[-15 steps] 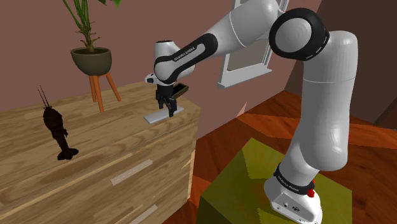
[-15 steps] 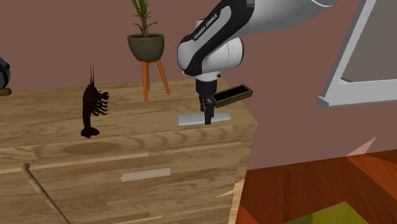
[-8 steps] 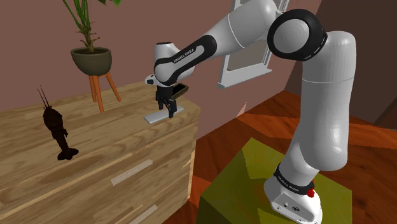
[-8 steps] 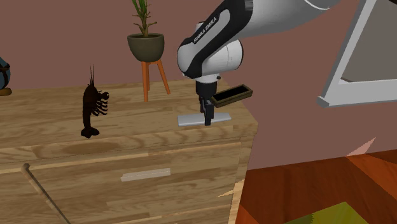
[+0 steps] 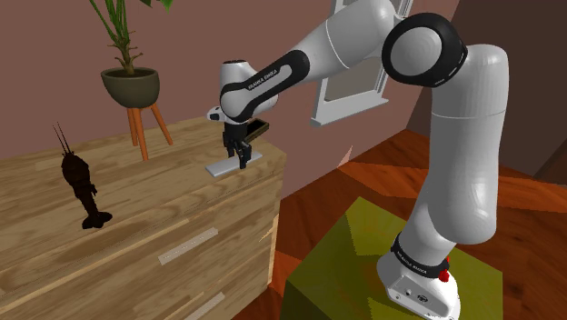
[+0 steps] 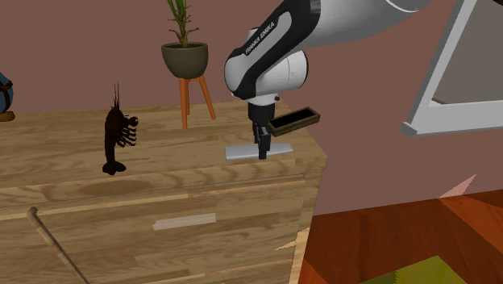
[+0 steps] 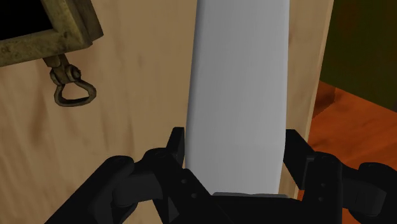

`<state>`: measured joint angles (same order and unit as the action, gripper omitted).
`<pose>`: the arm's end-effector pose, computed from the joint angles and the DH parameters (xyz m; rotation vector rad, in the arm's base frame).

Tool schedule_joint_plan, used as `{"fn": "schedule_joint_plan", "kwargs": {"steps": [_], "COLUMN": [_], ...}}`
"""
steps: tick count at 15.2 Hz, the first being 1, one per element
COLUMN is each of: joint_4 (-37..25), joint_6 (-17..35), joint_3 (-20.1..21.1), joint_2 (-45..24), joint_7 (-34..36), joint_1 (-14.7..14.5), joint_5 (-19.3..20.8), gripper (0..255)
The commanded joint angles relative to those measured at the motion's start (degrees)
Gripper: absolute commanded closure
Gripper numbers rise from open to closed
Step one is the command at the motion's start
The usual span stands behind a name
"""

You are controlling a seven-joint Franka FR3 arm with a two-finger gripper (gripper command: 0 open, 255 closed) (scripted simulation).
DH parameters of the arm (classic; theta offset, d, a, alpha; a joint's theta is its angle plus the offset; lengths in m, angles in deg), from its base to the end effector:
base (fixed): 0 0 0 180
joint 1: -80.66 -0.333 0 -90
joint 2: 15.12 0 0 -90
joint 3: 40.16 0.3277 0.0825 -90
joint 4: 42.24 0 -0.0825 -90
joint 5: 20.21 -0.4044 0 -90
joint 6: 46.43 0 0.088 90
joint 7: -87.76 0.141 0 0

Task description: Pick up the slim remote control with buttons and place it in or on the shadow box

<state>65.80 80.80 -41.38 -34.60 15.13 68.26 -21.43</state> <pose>0.6328 0.1268 0.2922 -2.3422 -2.0772 -0.0012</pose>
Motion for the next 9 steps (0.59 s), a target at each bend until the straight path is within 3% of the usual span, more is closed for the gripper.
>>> {"fn": "schedule_joint_plan", "kwargs": {"steps": [1,9], "joint_4": [0.0,-1.7], "joint_6": [0.0,-3.93], "joint_3": [0.0,-0.03], "joint_2": [-0.01,2.23], "joint_7": [0.0,0.1], "joint_1": [0.0,-0.02], "joint_5": [0.0,0.1], "gripper": [255,255]}}
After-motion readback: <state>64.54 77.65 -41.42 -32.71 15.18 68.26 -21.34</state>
